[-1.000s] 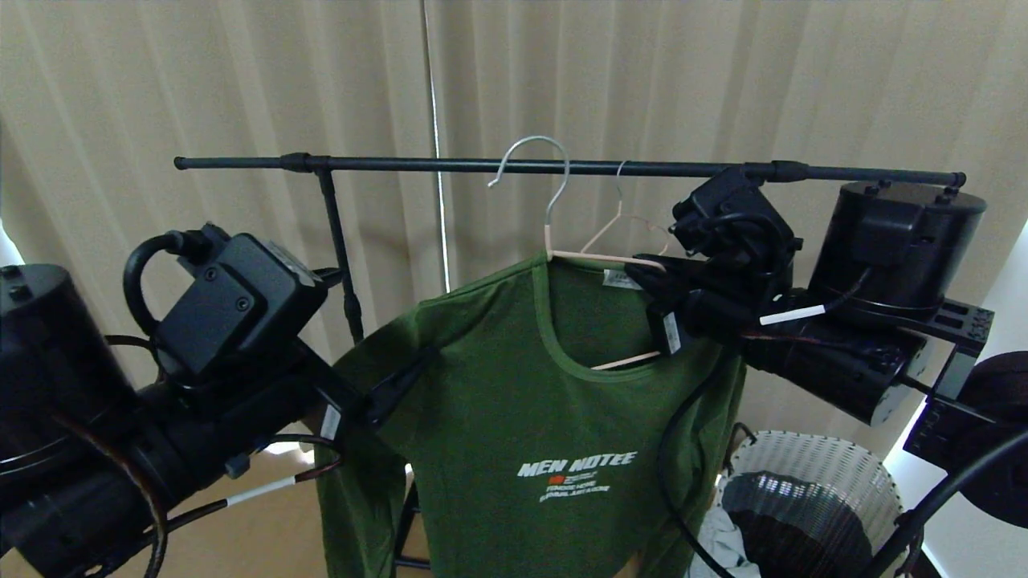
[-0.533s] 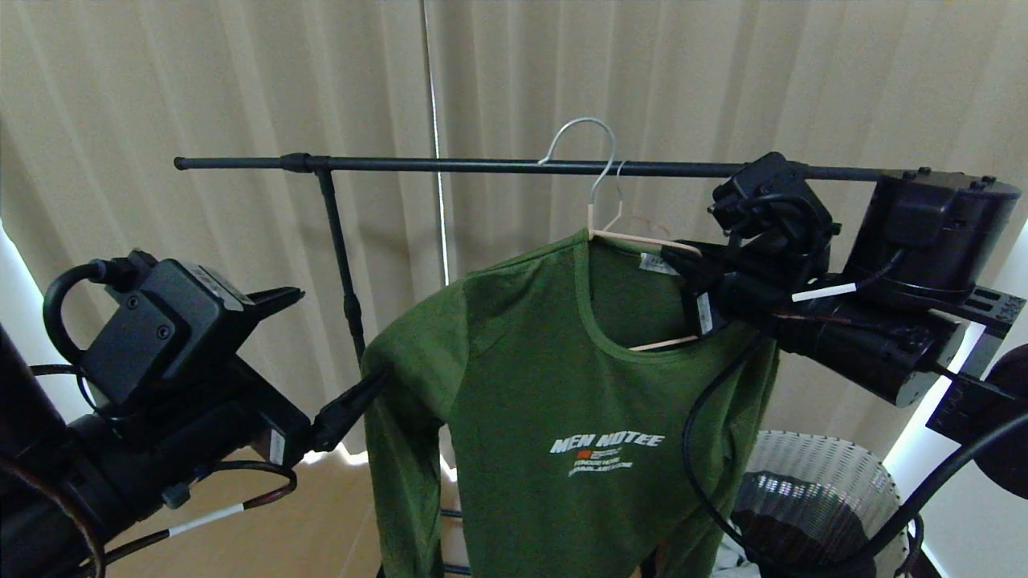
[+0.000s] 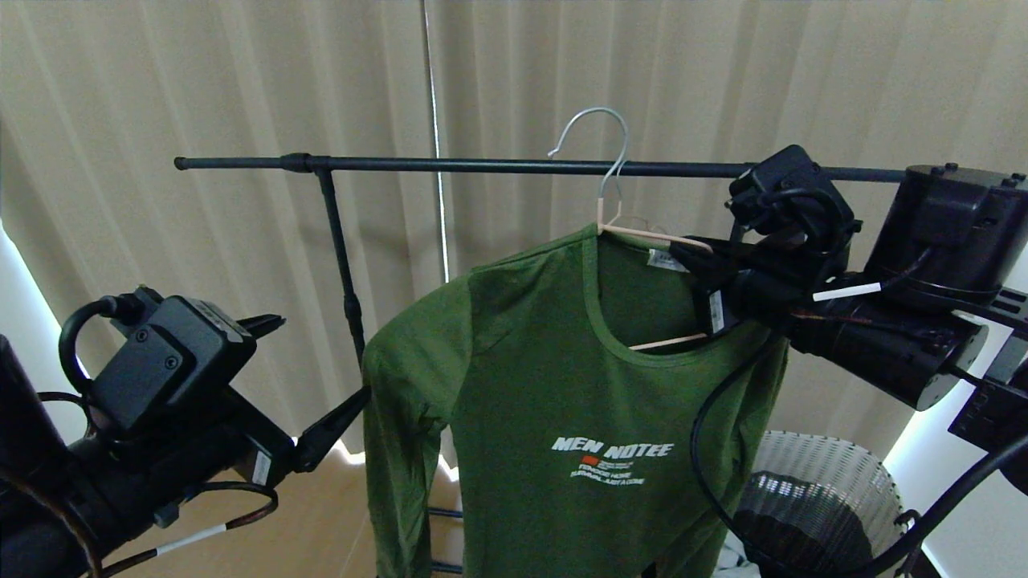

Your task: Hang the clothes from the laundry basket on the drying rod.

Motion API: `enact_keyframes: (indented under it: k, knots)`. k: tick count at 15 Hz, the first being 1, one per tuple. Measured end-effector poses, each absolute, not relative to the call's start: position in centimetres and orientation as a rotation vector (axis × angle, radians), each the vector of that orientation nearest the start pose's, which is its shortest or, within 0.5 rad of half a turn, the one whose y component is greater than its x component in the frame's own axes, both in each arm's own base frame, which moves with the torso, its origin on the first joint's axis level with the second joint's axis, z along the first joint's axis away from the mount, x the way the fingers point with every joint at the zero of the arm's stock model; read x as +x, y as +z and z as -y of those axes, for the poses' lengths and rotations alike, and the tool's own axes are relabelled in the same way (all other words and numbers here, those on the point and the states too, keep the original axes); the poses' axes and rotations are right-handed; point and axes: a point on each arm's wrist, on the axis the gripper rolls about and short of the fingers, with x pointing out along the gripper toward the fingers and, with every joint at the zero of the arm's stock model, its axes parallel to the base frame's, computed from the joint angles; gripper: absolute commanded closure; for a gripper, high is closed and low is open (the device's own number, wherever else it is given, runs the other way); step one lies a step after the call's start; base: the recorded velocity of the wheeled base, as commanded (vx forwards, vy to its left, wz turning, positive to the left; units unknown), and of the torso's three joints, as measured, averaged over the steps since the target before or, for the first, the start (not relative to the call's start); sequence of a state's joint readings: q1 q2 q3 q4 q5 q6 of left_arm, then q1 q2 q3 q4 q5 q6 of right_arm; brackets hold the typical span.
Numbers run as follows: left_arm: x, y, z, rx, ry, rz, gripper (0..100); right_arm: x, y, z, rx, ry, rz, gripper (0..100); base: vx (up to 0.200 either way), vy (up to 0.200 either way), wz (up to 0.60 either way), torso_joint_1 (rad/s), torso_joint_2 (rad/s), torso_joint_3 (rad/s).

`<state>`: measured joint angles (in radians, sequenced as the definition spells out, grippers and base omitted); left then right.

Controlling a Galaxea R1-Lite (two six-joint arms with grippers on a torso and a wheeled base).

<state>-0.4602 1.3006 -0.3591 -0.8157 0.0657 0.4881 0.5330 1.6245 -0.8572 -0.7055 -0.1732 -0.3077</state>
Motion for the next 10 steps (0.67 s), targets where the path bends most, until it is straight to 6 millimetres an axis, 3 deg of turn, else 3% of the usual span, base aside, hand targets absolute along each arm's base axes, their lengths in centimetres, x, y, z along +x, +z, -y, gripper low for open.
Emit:
enact_keyframes:
  k: [10]
  knots:
    - [17.8,15.7,8.8,0.479,-0.435,-0.086,0,25.3,23.0,-14.8,-0.317,0.379,0.015,100,0.0,0.0,0.0,0.0,0.0,0.0]
